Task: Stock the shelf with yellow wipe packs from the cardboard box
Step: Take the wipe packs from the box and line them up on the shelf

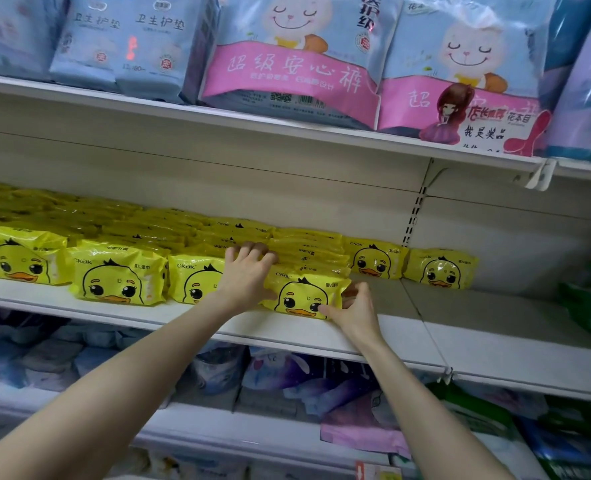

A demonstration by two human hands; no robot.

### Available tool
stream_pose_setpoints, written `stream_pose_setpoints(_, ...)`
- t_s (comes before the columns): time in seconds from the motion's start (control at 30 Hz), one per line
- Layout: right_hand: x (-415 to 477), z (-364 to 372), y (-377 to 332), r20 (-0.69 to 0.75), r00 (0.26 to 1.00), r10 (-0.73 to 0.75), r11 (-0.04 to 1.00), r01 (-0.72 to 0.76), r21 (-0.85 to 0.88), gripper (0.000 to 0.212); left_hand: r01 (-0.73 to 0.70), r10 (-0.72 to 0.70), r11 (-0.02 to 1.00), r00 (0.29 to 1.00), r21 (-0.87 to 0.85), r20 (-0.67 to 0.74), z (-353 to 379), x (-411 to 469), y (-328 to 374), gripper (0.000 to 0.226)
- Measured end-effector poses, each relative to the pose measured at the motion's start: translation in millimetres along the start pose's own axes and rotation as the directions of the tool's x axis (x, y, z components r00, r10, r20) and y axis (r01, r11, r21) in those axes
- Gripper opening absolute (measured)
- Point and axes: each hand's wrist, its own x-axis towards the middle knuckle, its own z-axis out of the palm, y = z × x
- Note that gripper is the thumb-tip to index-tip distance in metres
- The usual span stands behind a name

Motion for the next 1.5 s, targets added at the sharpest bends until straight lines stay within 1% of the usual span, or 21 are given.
stream_pose_setpoints(0.17,-16,-6,-12,-0.054,0.998,-0.012,0.999,0.014,0.034,0.087,-0.014,-0.002,0.985,0.996,-0.174,-0.090,-9,-15,-8,0.075)
stream_pose_setpoints(0.23,-28,-5,-18,-0.094,0.995,-0.030,0.999,0.034,0.041,0.089,-0.020,-0.018,0.956,0.992,-0.292,-0.127,-16,-27,-13,0.073)
stream_pose_setpoints(0.33,-51,1,-27,-0.139,0.989,-0.053,0.996,0.061,0.058,0.083,-0.028,-0.060,0.890,0.982,-0.454,-0.178,-20,-52,-24,0.068)
stream_pose_setpoints(0.43,-81,15,-38,-0.169,0.982,-0.086,0.992,0.101,0.079,0.075,-0.048,-0.087,0.760,0.981,-0.648,-0.175,-17,-84,-38,0.061)
stream_pose_setpoints(0.53,-112,39,-45,-0.158,0.984,-0.082,0.986,0.103,0.128,0.058,-0.011,-0.092,0.625,0.992,-0.780,-0.088,-14,-122,-55,0.058)
stream_pose_setpoints(0.63,-141,65,-47,-0.145,0.987,-0.071,0.979,0.097,0.181,0.046,0.053,-0.090,0.511,0.996,-0.858,0.009,-10,-157,-71,0.058)
stream_pose_setpoints(0.77,-178,103,-37,-0.095,0.995,-0.027,0.970,0.049,0.237,0.039,0.157,-0.112,0.437,0.986,-0.886,0.119,4,-202,-90,0.054)
stream_pose_setpoints(0.83,-196,125,-26,-0.045,0.999,0.009,0.969,0.002,0.248,0.033,0.219,-0.127,0.392,0.975,-0.894,0.183,16,-226,-99,0.051)
stream_pose_setpoints(0.9,-215,146,-12,-0.007,0.998,0.060,0.965,-0.056,0.257,0.032,0.274,-0.137,0.366,0.961,-0.889,0.239,32,-251,-106,0.050)
stream_pose_setpoints(1.1,-265,205,45,0.133,0.968,0.214,0.938,-0.241,0.250,0.028,0.466,-0.203,0.302,0.884,-0.832,0.421,89,-317,-124,0.044)
stream_pose_setpoints(1.23,-299,241,86,0.228,0.926,0.302,0.917,-0.347,0.196,0.027,0.599,-0.217,0.244,0.801,-0.763,0.559,131,-364,-135,0.048)
stream_pose_setpoints(1.33,-321,264,120,0.287,0.879,0.380,0.886,-0.435,0.159,0.024,0.679,-0.236,0.205,0.734,-0.705,0.637,163,-397,-137,0.043)
stream_pose_setpoints(1.43,-340,288,153,0.282,0.843,0.459,0.853,-0.506,0.126,0.025,0.761,-0.238,0.187,0.648,-0.621,0.723,199,-429,-139,0.045)
stream_pose_setpoints(1.5,-353,305,177,0.319,0.797,0.513,0.822,-0.563,0.083,0.031,0.814,-0.235,0.155,0.581,-0.560,0.779,226,-450,-140,0.050)
